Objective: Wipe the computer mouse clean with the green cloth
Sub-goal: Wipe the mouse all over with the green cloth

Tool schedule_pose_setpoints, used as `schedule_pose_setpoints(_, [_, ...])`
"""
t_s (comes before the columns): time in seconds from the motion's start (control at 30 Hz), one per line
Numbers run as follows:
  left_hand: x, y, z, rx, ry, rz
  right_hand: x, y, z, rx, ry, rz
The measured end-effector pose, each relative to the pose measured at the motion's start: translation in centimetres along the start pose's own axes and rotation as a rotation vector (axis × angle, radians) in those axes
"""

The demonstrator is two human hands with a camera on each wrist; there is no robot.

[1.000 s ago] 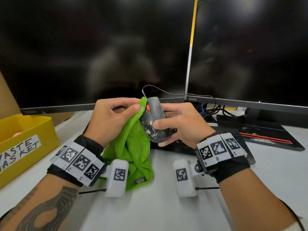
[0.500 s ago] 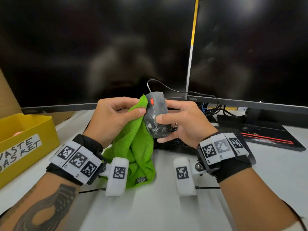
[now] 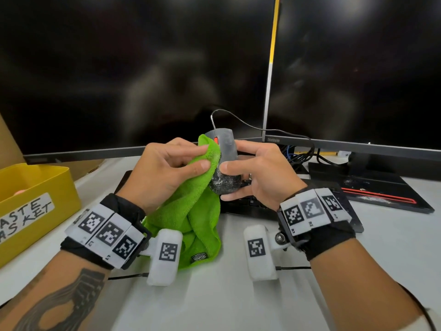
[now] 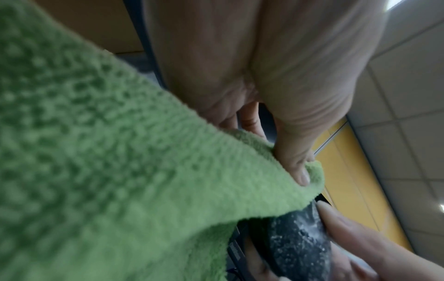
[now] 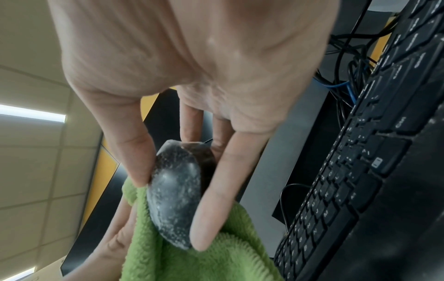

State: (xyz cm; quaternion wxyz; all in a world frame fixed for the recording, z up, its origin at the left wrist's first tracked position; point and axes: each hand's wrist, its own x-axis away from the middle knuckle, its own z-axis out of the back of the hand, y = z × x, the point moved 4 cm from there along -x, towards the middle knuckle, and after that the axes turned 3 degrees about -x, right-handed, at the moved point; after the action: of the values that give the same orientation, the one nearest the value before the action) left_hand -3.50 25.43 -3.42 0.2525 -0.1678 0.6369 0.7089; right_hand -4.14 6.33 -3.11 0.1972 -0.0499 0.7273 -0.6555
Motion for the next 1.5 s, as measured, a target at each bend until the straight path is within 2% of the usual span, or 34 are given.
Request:
schedule_pose_setpoints(0.2, [-0.2, -0.2, 0.9, -0.158, 0.006, 0.006, -0.2, 0.2, -0.2, -0.004, 0.017, -0.005])
schedule_pose_setpoints(0.37, [-0.1, -0.2, 0.9, -0.097, 0.087, 0.016, -0.1, 0.1, -0.1, -0.017, 0.008, -0.007])
schedule_pose_setpoints(0.53, [0.0, 0.2, -0.4, -0.089, -0.004, -0.066, -0.2, 0.2, -0.1, 0.000, -0.012, -0.008])
schedule_pose_setpoints(0.7, [-0.1, 0.5, -0.1, -0.177, -0.048, -0.037, -0.2, 0.0, 0.4, -0.027, 0.032, 0.005])
schedule_pose_setpoints(0.9, [-0.2, 0.4, 0.6, -0.148, 0.101, -0.026, -0.1, 0.1, 0.0, -0.014, -0.002, -0.007])
schedule_pose_setpoints(1.07, [0.1, 0.7, -0.5, -0.101, -0.044, -0.014, -0.1, -0.1, 0.2, -0.015, 0.008, 0.006])
schedule_pose_setpoints(1.13, [0.0, 0.6, -0.4, -0.111, -0.047, -0.008, -0.2, -0.2, 0.3, -0.027, 0.021, 0.008])
schedule_pose_setpoints(1.33, [-0.3, 0.1, 0.9, -0.106, 0.070, -0.053, -0.2, -0.1, 0.2, -0.053, 0.037, 0.005])
schedule_pose_setpoints(1.5, [0.1, 0.6, -0.5, -0.101, -0.066, -0.073, -0.1, -0.4, 0.3, -0.054, 0.022, 0.016])
